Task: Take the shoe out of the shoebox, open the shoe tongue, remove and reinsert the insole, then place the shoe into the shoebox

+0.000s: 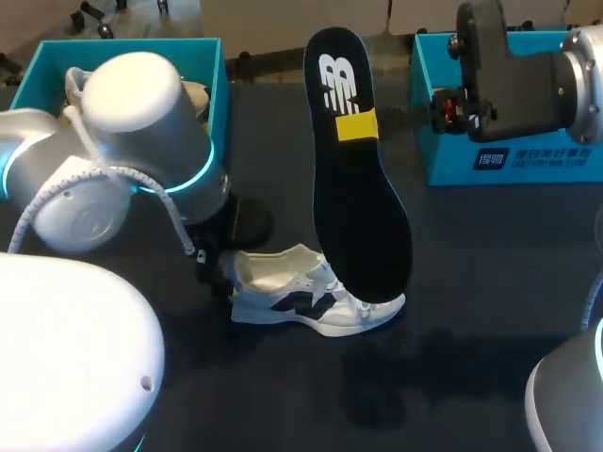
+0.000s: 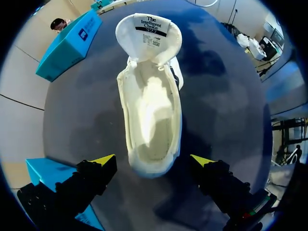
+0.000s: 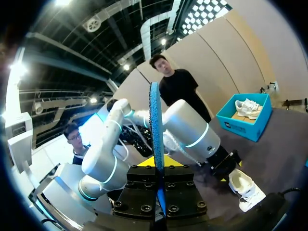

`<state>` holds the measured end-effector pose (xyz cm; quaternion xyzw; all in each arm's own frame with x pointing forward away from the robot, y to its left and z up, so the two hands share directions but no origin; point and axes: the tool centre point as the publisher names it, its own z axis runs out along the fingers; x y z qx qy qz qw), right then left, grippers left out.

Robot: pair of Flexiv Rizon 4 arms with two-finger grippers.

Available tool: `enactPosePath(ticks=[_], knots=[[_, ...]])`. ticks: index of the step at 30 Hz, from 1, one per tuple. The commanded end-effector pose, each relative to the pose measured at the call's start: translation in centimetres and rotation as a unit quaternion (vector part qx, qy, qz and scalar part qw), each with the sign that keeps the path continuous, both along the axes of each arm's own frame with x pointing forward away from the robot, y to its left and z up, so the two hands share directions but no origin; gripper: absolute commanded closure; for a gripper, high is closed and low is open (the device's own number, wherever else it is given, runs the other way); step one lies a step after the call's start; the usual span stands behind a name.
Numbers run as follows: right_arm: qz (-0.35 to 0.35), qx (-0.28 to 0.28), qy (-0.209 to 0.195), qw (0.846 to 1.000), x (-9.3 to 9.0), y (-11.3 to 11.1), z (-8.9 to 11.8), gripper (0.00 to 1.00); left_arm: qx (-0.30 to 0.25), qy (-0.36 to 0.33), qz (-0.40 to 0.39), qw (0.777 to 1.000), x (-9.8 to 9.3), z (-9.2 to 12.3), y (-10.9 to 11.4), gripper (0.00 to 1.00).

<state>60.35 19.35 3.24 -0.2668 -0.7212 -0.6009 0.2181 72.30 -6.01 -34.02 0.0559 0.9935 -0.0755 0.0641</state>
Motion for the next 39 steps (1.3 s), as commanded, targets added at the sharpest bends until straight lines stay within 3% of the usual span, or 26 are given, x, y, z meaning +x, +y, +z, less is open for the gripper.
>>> enactPosePath(ticks=[1, 25, 32, 39], knots=[[-0.001, -0.001, 0.001, 1.000, 0.1, 0.3, 0.0, 1.00, 0.056, -0.008, 0.010, 0.998, 0.0, 0.4, -0.4, 0.00], [-0.001, -0.001, 0.001, 1.000, 0.1, 0.3, 0.0, 1.00, 0.035, 0.002, 0.018, 0.999, 0.2, 1.4, -1.0, 0.00], [-0.001, -0.001, 0.001, 1.000, 0.1, 0.3, 0.0, 1.00, 0.022, 0.006, 0.015, 1.000, 0.3, 2.0, -2.7, 0.00], [-0.001, -0.001, 0.001, 1.000, 0.1, 0.3, 0.0, 1.00, 0.003, 0.022, 0.023, 0.999, 1.6, 1.9, -5.2, 0.00]])
